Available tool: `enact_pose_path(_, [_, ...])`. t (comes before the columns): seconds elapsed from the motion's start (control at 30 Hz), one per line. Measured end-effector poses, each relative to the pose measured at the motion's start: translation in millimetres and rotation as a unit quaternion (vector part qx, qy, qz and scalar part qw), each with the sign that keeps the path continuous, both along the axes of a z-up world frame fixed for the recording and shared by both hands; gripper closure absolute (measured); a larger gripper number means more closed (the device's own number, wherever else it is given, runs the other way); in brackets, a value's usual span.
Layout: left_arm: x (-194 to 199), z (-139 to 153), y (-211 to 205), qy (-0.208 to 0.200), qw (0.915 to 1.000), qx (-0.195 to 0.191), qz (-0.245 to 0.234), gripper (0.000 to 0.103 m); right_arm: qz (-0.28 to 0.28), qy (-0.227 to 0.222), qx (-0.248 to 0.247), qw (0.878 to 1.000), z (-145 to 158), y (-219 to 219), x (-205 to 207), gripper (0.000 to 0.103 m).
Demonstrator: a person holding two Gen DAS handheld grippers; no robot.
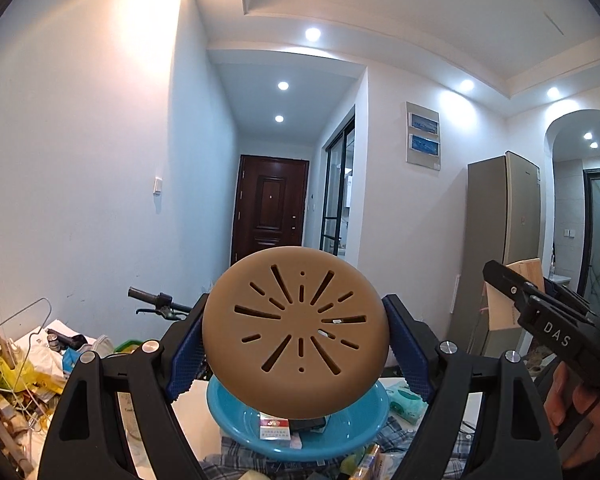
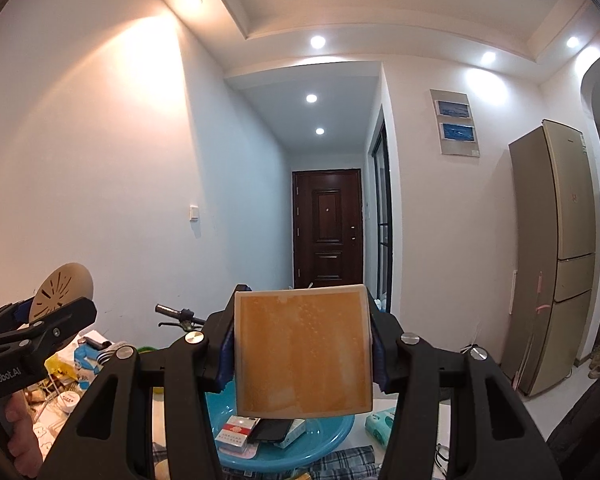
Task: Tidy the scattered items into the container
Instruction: 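Carry the vented lid and square box over the blue basin with both tools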
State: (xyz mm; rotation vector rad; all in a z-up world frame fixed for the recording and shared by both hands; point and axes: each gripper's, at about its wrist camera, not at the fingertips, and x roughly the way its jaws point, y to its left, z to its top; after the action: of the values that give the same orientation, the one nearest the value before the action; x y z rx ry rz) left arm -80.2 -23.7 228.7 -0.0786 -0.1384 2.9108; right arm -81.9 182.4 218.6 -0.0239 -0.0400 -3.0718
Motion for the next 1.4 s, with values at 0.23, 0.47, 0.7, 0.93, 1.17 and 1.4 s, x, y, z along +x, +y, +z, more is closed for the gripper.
enact_pose_path(0.23, [-23,-4,-1,-0.006,1.0,0.007,-0.001,0.019,0.001,0.003,-0.011,1.0,-3,3,-12,0.053])
enact_pose_path(0.47, [-37,-6,0,-0.008,0.9999,0.006,0.005,0.019,0.009,-0.001,-0.007,1.0,-6,-1,-25,0.053])
enact_pose_path(0.7, [-46,-10,1,-0.006,0.9999,0.003,0.008,0.019,0.005,0.002,-0.011,1.0,-9,6,-34,0.053])
enact_pose_path(0.93, [-58,-12,6,-0.004,1.0,-0.003,0.005,0.019,0.005,-0.006,-0.012,1.0,-10,9,-49,0.053])
enact_pose_path(1.17, [-70,-17,6,-0.013,0.9999,-0.002,0.002,0.019,0.006,-0.01,-0.012,1.0,-13,9,-61,0.053])
enact_pose_path(1.4, [-88,-30,9,-0.044,0.999,0.003,-0.01,0.019,0.01,-0.025,-0.013,1.0,-18,10,-72,0.053])
